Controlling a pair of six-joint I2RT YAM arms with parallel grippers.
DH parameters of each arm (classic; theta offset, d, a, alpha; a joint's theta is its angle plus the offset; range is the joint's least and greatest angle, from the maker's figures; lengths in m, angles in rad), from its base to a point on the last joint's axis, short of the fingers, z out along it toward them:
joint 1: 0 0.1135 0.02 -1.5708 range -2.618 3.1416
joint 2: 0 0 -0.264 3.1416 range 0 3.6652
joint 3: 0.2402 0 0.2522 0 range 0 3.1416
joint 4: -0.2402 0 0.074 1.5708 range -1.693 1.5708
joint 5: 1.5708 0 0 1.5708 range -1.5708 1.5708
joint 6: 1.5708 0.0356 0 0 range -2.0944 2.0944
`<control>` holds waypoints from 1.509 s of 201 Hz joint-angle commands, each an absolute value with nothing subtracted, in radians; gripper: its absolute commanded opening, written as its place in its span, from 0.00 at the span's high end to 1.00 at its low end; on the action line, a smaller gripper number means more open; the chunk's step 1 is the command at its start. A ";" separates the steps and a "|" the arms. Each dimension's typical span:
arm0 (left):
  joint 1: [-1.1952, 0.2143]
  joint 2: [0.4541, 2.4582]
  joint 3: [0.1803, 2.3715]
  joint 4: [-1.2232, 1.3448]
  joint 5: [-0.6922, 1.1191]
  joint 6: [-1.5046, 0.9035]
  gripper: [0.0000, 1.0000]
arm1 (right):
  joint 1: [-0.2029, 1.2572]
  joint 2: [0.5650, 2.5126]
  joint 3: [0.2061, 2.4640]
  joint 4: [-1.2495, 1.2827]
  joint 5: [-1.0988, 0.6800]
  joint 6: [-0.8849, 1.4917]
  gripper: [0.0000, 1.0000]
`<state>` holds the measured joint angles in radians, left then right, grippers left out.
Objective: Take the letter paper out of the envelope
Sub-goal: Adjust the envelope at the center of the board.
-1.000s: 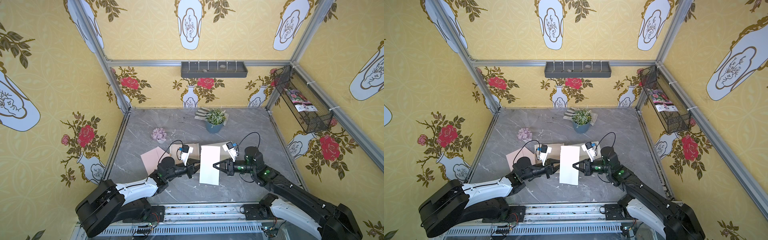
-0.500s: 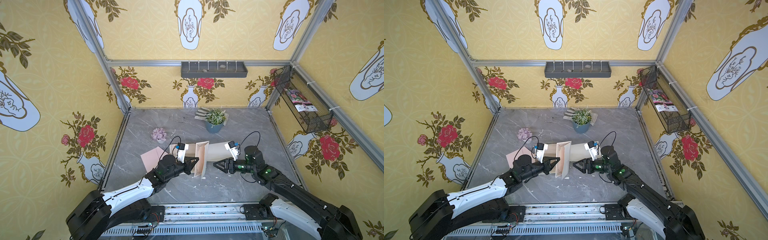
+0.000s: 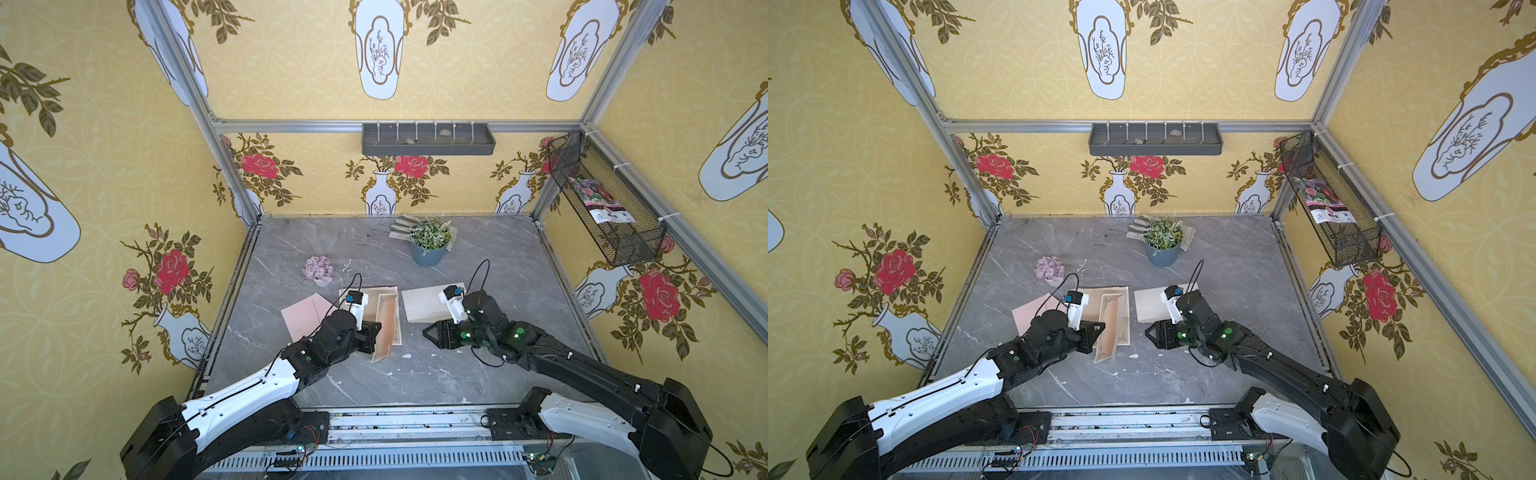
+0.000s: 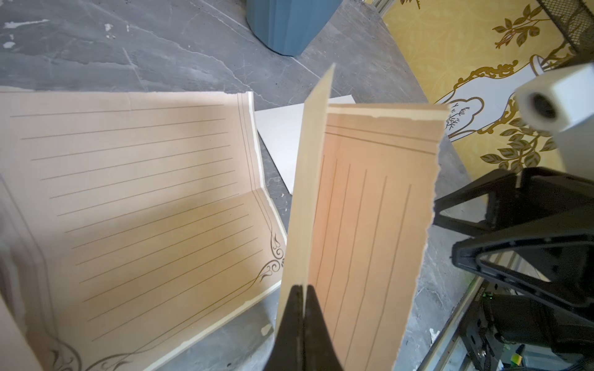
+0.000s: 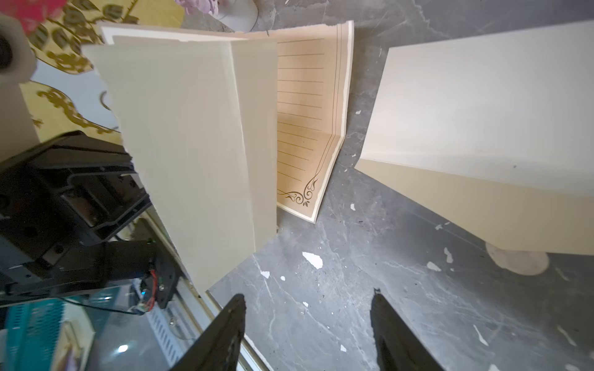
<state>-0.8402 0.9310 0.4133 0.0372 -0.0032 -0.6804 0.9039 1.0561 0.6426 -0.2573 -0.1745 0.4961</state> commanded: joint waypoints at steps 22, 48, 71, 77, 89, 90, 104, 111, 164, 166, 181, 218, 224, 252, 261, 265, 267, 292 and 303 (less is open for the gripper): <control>-0.841 0.872 0.399 -0.006 -0.025 -0.684 1.00 | 1.050 1.171 0.743 -0.509 0.312 0.455 0.36; -0.841 0.840 0.404 -0.044 -0.016 -0.690 1.00 | 1.106 1.317 0.773 -0.484 0.369 0.402 0.34; -0.841 0.787 0.401 -0.089 -0.019 -0.693 1.00 | 1.143 1.407 0.793 -0.435 0.432 0.351 0.32; -0.841 0.769 0.399 -0.102 -0.022 -0.695 1.00 | 1.142 1.425 0.797 -0.418 0.437 0.338 0.32; -0.841 0.734 0.392 -0.123 -0.025 -0.697 1.00 | 1.138 1.458 0.814 -0.404 0.452 0.313 0.33; -0.841 0.731 0.392 -0.125 -0.026 -0.698 1.00 | 1.138 1.459 0.816 -0.401 0.452 0.309 0.33; -0.841 0.698 0.384 -0.145 -0.032 -0.701 1.00 | 1.131 1.482 0.825 -0.366 0.447 0.271 0.34; -0.841 0.684 0.382 -0.154 -0.034 -0.703 1.00 | 1.125 1.492 0.830 -0.351 0.440 0.256 0.35; -0.841 0.652 0.366 -0.165 -0.032 -0.712 1.00 | 1.057 1.580 0.863 -0.282 0.342 0.161 0.40; -0.841 0.651 0.365 -0.165 -0.031 -0.712 1.00 | 1.054 1.583 0.865 -0.280 0.337 0.159 0.40; -0.841 0.649 0.364 -0.165 -0.029 -0.714 1.00 | 1.035 1.610 0.873 -0.266 0.301 0.147 0.42; -0.841 0.634 0.362 -0.165 -0.026 -0.715 1.00 | 1.000 1.648 0.883 -0.231 0.246 0.127 0.45; -0.841 0.633 0.361 -0.164 -0.026 -0.716 1.00 | 0.995 1.654 0.886 -0.231 0.241 0.127 0.46; -0.841 0.628 0.360 -0.170 -0.024 -0.717 1.00 | 0.975 1.685 0.901 -0.227 0.231 0.120 0.49; -0.841 0.626 0.360 -0.171 -0.023 -0.718 1.00 | 0.966 1.693 0.904 -0.225 0.227 0.122 0.49; -0.841 0.625 0.359 -0.171 -0.022 -0.718 1.00 | 0.963 1.696 0.906 -0.225 0.227 0.123 0.50; -0.841 0.624 0.360 -0.171 -0.022 -0.717 1.00 | 0.961 1.699 0.906 -0.225 0.226 0.124 0.50; -0.841 0.620 0.358 -0.168 -0.020 -0.717 1.00 | 0.923 1.727 0.927 -0.247 0.228 0.160 0.55; -0.841 0.620 0.358 -0.168 -0.018 -0.717 1.00 | 0.892 1.742 0.941 -0.271 0.231 0.194 0.58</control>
